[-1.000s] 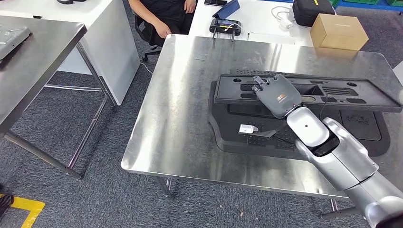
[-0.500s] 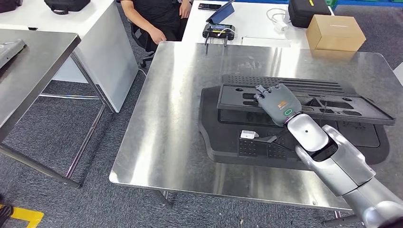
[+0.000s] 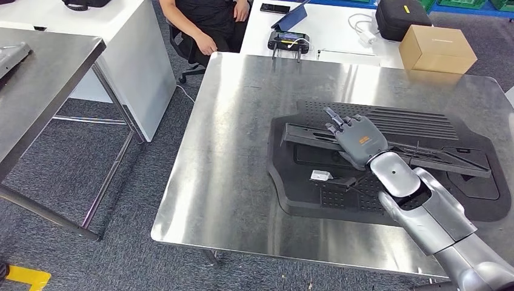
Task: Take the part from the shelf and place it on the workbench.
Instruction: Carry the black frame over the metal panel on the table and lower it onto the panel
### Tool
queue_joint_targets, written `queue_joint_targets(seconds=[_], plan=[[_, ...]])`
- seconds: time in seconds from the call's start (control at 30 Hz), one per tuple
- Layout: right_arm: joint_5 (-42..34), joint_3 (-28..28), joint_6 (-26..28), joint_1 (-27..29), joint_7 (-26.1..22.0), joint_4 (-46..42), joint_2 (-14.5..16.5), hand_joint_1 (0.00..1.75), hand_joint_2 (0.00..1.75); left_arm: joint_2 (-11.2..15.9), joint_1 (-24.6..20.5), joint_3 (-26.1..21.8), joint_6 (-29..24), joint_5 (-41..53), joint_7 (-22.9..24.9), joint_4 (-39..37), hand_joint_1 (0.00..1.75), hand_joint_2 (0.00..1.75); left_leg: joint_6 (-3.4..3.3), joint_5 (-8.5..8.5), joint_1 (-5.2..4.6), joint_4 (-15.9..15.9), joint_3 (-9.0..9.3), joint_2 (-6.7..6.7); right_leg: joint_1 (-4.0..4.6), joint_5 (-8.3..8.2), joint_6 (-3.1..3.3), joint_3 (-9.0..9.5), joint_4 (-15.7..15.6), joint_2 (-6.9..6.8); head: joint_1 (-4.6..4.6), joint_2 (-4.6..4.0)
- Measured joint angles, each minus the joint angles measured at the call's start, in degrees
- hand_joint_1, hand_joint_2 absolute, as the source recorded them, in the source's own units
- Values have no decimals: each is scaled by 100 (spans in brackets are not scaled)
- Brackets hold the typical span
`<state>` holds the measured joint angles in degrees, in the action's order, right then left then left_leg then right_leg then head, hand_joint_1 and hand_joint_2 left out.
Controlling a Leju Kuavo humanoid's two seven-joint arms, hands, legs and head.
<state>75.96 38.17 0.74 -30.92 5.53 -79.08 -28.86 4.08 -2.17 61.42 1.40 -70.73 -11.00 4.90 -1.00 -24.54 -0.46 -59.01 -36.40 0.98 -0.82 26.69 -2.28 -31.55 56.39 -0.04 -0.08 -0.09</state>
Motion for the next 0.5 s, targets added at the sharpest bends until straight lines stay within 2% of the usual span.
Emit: queue_joint_targets(seconds=[0.23, 0.5], plan=[[-187, -93, -120, 27, -6, 244, 122, 0, 0, 3, 0, 12, -37, -69, 49, 0, 0, 0, -39, 6, -4, -1, 0, -6, 1, -22, -40, 0, -15, 1, -1, 0], [-300, -97, -132, 27, -73, 323, 192, 0, 0, 3, 0, 38, -32, -92, 56, 0, 0, 0, -47, 13, 11, -1, 6, -11, 19, -27, -48, 1, -11, 1, -3, 0]])
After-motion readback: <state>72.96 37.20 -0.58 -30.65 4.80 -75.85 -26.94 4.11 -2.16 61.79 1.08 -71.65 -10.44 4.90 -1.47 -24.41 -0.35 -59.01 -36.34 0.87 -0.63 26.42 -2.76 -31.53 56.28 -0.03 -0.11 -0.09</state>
